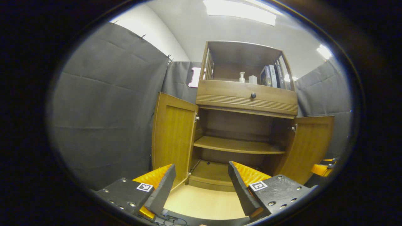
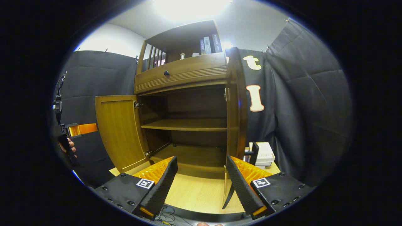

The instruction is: Open the right door of the double-door shoe cabinet with the right hand, and open the left door with the left hand.

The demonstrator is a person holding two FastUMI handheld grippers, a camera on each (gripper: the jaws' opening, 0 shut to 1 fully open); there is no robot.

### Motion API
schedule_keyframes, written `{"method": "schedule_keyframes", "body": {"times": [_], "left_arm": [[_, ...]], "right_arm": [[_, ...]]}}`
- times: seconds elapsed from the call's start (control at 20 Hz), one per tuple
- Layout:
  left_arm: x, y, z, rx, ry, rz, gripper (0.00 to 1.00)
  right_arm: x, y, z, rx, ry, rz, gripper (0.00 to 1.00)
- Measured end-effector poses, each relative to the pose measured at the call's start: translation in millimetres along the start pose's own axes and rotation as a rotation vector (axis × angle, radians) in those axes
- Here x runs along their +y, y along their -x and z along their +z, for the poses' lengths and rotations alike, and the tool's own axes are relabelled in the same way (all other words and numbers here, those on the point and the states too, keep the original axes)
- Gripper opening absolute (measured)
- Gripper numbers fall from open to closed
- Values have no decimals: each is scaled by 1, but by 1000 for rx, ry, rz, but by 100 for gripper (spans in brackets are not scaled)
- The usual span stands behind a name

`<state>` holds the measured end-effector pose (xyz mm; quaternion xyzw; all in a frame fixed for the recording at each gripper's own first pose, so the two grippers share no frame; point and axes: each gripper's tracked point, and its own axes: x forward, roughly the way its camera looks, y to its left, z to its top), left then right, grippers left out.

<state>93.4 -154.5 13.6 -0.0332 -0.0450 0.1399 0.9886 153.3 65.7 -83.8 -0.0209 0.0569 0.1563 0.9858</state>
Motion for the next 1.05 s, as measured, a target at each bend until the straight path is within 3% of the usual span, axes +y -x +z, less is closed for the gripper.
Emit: {"method": "schedule_keyframes", "body": {"times": [0.1, 0.3, 0.45, 0.55, 0.9, 1.05], "left_arm": [[-12, 5, -1, 1, 37, -12, 95], [-31, 21, -11, 32, 71, -12, 95], [-40, 31, -16, 67, 49, -19, 95], [-47, 33, -17, 84, 14, -33, 95], [-65, 33, -14, 98, -126, -140, 95], [-74, 28, -24, 132, -100, -218, 96]], "right_arm": [[-4, 11, -9, 14, -2, 20, 93], [-6, 27, -26, 41, -11, 69, 98], [-3, 33, -40, 82, -50, 97, 98], [-2, 35, -37, 79, -65, 102, 93], [21, 24, -37, 81, -72, 110, 92], [32, 17, -33, 78, -52, 89, 92]]}}
